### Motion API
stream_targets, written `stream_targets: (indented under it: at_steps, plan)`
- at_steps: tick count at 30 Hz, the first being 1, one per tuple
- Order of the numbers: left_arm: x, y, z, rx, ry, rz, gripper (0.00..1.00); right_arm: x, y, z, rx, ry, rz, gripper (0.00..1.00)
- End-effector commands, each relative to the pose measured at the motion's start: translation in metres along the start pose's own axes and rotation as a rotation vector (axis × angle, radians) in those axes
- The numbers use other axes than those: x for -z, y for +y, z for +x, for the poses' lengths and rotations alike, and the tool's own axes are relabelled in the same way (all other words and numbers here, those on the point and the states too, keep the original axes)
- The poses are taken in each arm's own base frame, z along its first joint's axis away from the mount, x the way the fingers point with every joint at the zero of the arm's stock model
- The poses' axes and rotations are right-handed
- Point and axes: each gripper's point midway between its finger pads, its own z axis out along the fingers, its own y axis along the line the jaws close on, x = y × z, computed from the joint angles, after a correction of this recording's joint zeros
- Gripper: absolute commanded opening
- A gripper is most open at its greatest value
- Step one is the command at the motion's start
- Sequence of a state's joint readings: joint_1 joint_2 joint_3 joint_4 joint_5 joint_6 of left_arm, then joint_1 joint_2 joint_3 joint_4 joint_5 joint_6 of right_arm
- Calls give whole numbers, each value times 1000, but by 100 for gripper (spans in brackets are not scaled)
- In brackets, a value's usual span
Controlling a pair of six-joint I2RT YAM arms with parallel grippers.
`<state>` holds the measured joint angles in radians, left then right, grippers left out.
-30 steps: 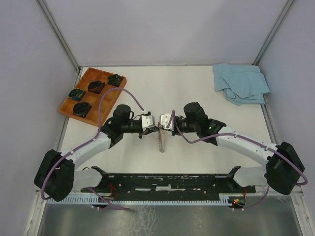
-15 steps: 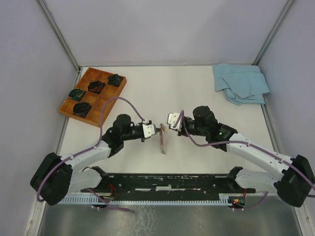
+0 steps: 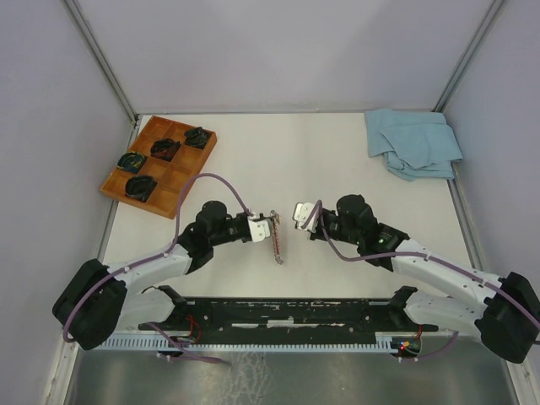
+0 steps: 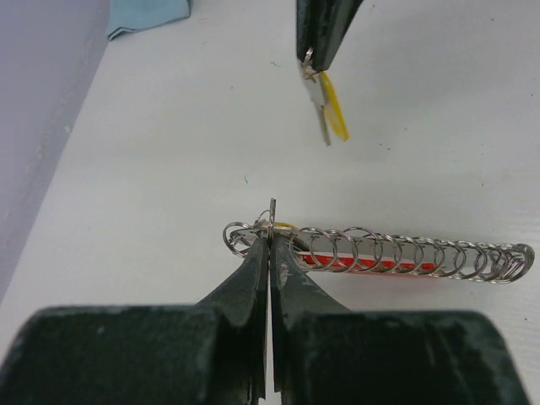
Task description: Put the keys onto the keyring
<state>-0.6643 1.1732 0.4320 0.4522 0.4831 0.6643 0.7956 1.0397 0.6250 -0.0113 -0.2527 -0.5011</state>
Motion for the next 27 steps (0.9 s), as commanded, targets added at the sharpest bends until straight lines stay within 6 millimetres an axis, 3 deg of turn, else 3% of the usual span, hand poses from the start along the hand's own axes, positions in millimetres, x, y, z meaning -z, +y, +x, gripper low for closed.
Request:
stream_targets:
  at_steps: [1, 9, 19, 27]
  plan:
    - [7, 15, -19, -246, -63, -80, 3, -12, -15, -19, 203, -121, 46, 1]
    - [9, 8, -24, -331, -119, -76, 3, -25, -8, -23, 413, -188, -4, 1]
    - [13, 10, -38, -333, -183, -106, 3, -35, 7, -33, 437, -269, -83, 1]
    - [12, 5, -42, -324, -211, -85, 3, -37, 5, -33, 500, -282, -65, 1]
